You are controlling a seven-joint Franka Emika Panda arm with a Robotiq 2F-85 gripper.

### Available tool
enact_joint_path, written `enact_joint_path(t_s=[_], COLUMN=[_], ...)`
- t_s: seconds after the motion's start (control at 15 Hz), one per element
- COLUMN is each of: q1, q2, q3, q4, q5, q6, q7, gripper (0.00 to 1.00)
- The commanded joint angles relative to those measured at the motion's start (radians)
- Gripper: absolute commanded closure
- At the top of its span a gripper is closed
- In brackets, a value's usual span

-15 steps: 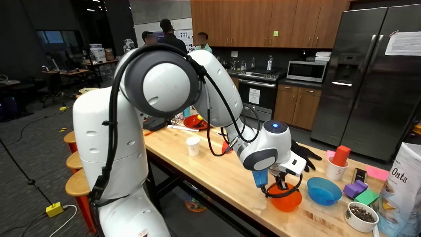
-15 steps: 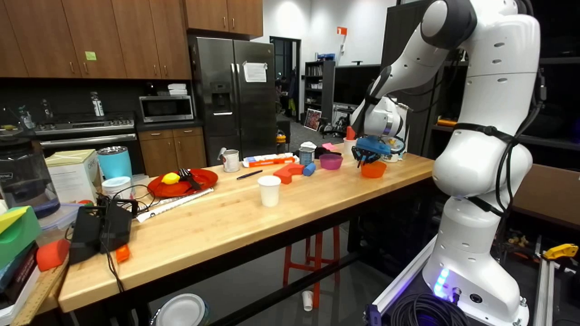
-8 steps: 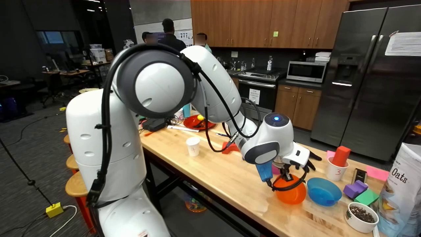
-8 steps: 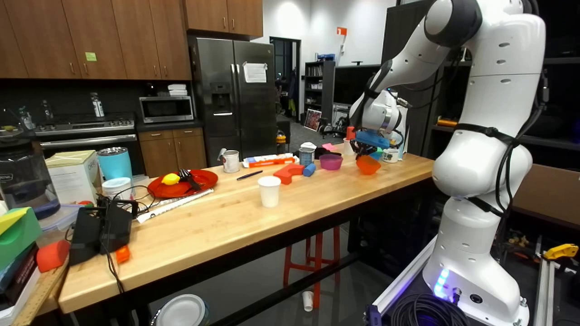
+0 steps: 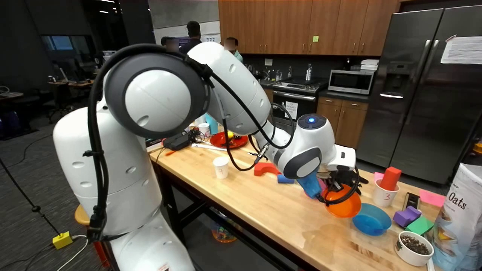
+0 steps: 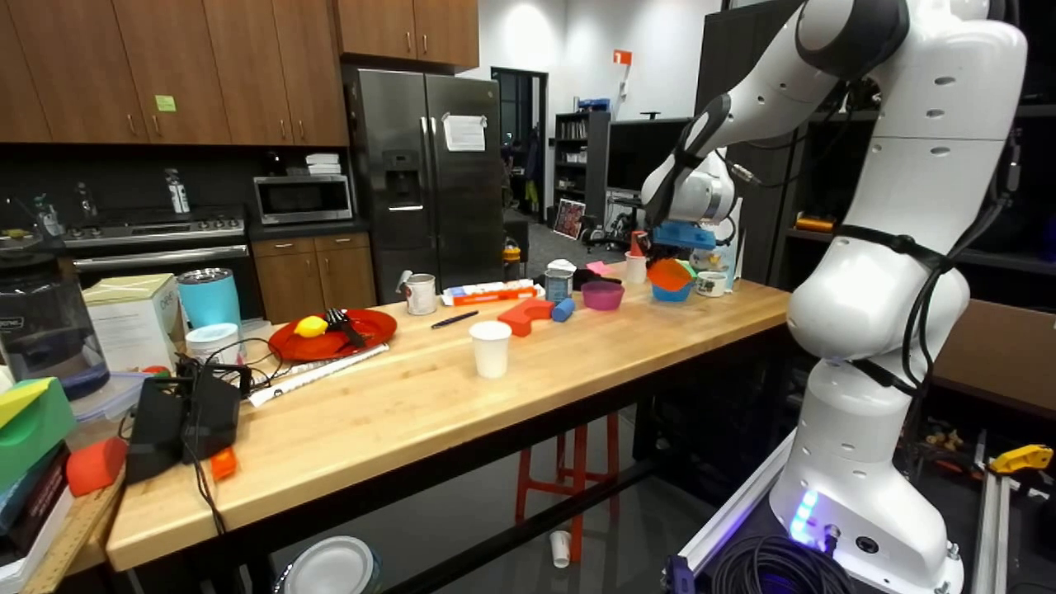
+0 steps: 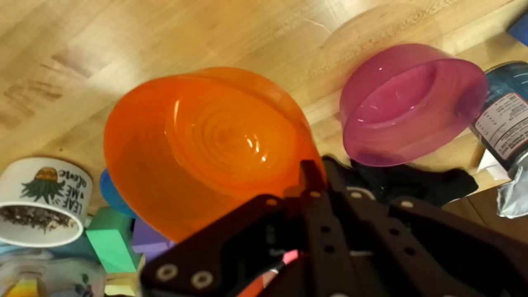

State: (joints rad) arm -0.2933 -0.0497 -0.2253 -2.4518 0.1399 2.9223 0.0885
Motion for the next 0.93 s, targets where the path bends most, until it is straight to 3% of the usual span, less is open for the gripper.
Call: enact_joint_path(t_s=[0.0,0.27,0.87], q1=[0.006,0.028,0.184], q2=[-0.045,-0.061,-0.088], q3=[-0.005,0.002,-0.025], q4=[-0.023,-0.034,-0.112], q5=[-0.153,-0.232,0.005], q6=[0.022,0.046,0.113], q7=[-0.053,-0.159,-0.697], gripper=[0.99,0.99,0.99])
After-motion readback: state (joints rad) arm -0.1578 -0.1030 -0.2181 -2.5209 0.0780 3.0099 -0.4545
